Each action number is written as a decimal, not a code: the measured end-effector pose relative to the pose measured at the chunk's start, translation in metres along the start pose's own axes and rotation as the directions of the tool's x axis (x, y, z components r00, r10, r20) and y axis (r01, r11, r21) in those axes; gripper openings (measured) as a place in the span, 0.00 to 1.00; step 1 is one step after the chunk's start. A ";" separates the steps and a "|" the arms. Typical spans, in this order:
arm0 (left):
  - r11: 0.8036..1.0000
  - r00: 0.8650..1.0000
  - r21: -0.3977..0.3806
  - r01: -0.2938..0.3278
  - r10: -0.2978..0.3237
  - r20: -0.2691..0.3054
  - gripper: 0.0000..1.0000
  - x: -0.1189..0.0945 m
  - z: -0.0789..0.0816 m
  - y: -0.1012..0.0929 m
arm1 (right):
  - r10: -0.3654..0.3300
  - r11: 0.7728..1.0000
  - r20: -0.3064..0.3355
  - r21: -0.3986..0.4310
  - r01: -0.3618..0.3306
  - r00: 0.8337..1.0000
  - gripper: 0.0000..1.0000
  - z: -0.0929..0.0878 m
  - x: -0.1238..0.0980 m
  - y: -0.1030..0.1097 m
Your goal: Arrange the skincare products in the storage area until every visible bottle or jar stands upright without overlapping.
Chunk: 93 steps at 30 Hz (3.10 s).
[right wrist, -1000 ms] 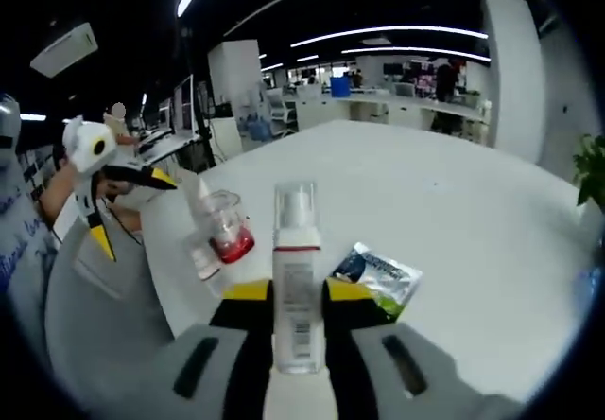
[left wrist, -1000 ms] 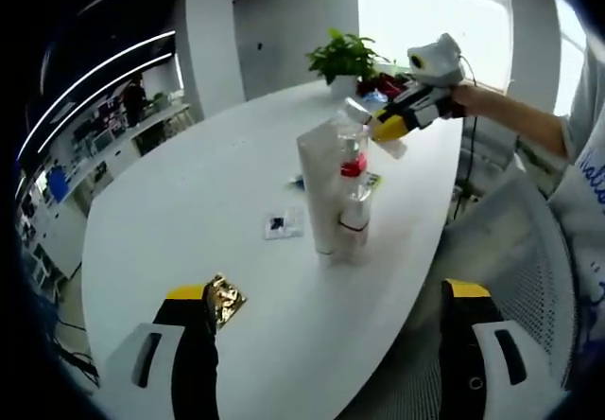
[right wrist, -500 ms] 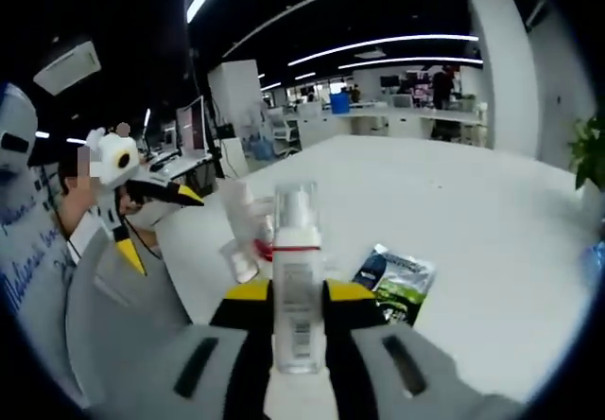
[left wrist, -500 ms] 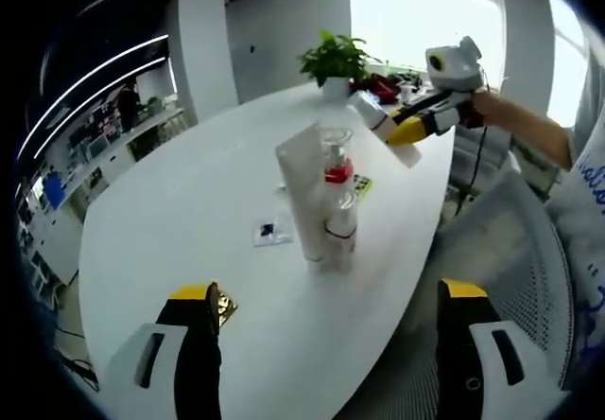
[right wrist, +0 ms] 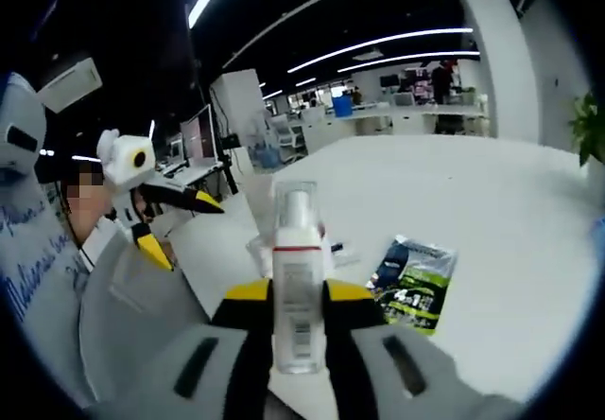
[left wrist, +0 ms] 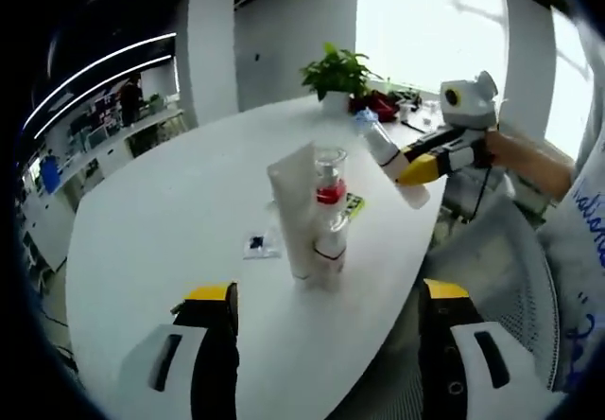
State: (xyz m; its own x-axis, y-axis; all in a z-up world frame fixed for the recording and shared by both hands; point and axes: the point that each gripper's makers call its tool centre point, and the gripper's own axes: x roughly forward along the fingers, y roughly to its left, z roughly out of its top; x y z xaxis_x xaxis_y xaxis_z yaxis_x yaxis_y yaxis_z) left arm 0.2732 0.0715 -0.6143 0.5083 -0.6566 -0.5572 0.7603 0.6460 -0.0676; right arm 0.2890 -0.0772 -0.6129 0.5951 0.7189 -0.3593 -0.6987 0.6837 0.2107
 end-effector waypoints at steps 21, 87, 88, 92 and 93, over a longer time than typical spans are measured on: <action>0.994 0.991 -0.045 0.101 -0.096 0.095 0.29 0.013 0.015 -0.023 | 0.067 0.996 0.011 0.057 -0.068 0.998 0.19 -0.014 0.014 0.035; 0.931 0.944 -0.161 0.329 -0.320 0.080 0.09 0.069 0.020 -0.072 | 0.071 0.960 -0.262 -0.245 -0.138 0.962 0.19 -0.079 0.061 0.013; 0.930 0.944 -0.161 0.330 -0.321 0.078 0.09 0.069 0.020 -0.072 | 0.061 0.953 -0.272 -0.269 -0.137 0.960 0.19 -0.080 0.061 0.010; 0.932 0.947 -0.171 0.321 -0.313 0.072 0.09 0.067 0.017 -0.070 | 0.058 0.943 -0.251 -0.303 -0.136 0.966 0.19 -0.077 0.061 0.008; 0.932 0.949 -0.180 0.314 -0.305 0.072 0.09 0.067 0.016 -0.068 | 0.045 0.938 -0.241 -0.325 -0.124 0.969 0.19 -0.075 0.062 0.005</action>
State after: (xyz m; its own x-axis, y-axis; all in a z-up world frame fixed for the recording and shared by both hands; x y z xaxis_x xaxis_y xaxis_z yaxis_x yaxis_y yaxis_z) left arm 0.2617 -0.0223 -0.6337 0.2796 -0.8488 -0.4487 0.7956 0.4665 -0.3866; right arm 0.2929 -0.0388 -0.7026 0.4497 0.6975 -0.5579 -0.8580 0.5109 -0.0530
